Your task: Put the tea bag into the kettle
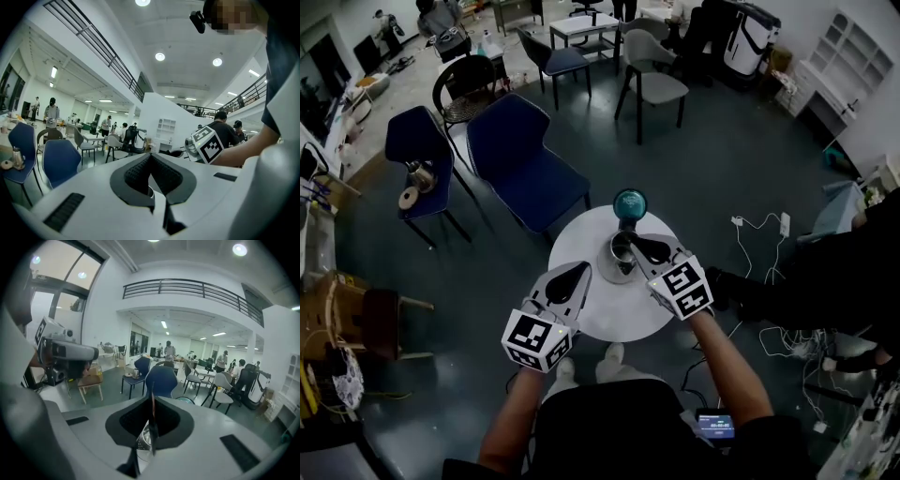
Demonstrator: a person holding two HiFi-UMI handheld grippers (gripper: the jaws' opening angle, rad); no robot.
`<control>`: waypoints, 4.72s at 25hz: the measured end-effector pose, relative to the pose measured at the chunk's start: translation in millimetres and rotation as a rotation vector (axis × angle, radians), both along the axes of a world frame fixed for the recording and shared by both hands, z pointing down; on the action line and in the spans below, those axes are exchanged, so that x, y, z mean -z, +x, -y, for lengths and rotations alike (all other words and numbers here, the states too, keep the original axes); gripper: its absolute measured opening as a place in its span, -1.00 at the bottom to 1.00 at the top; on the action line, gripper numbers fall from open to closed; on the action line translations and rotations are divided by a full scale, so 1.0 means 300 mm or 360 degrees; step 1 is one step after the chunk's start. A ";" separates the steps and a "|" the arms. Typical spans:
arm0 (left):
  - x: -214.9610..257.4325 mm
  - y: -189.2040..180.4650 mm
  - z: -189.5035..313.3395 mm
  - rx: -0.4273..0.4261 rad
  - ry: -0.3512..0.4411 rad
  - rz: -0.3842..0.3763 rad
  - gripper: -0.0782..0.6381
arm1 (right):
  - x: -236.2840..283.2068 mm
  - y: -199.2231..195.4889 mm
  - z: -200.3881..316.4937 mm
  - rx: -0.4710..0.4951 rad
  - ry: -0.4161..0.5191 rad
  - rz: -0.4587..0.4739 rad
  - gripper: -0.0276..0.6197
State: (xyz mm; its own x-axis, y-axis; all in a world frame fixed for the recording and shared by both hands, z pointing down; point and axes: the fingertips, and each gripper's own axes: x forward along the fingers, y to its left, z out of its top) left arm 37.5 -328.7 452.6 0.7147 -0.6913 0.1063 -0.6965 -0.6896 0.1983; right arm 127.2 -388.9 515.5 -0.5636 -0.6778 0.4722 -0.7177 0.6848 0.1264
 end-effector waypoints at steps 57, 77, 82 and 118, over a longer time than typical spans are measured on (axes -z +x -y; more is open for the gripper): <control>-0.115 -0.046 0.125 0.0144 -0.0104 0.0008 -0.74 | -0.580 -0.042 0.191 0.0309 -0.0347 -0.0865 -0.66; -0.089 -0.107 0.118 0.0002 -0.0128 0.0029 -0.74 | -0.123 -0.123 0.103 0.0035 -0.0059 -0.0189 -0.85; -0.070 -0.150 0.108 -0.0018 -0.0114 0.0022 -0.74 | 0.024 -0.161 0.049 -0.0009 0.0070 -0.0068 -0.86; 0.057 -0.174 -0.173 -0.0398 -0.0118 -0.0175 -0.74 | 0.371 -0.277 -0.420 -0.0292 0.0489 0.0443 -0.86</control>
